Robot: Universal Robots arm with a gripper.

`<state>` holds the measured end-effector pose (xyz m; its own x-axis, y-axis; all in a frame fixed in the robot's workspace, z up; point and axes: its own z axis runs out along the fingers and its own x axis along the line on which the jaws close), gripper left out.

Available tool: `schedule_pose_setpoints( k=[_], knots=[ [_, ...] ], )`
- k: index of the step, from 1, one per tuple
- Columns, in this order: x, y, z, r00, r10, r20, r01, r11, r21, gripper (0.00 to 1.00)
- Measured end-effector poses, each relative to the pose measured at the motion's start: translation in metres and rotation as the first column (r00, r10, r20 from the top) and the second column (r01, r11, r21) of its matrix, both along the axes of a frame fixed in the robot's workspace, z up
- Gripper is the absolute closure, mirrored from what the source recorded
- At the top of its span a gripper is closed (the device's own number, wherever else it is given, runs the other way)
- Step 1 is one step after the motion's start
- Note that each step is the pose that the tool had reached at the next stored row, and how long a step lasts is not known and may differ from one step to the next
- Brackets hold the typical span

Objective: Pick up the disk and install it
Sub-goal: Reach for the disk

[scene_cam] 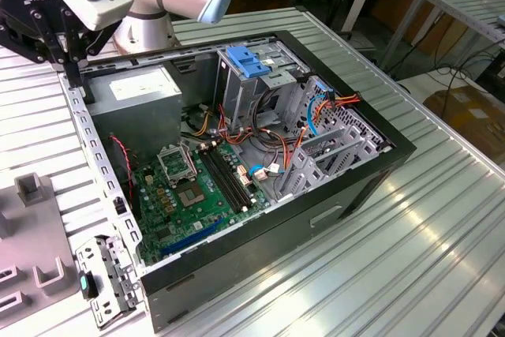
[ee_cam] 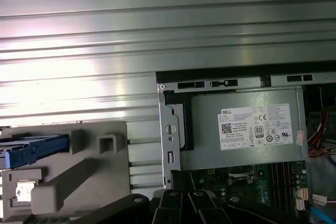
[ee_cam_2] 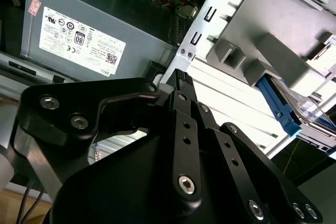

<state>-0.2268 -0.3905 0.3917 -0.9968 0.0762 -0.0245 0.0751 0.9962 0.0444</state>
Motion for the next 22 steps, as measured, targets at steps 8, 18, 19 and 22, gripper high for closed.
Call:
schedule_pose_setpoints(
  k=[8,18,19,22],
  knots=[
    [-0.0123,0.0017,0.0,1.0,0.0,0.0,0.0,1.0,0.0,0.89],
    [-0.0246,0.003,0.0,1.0,0.0,0.0,0.0,1.0,0.0,0.89],
    [-0.0256,0.0031,0.0,1.0,0.0,0.0,0.0,1.0,0.0001,0.89],
    [-0.0285,0.0034,0.0,1.0,0.0,-0.0001,0.0,1.0,0.0,0.89]
  ],
)
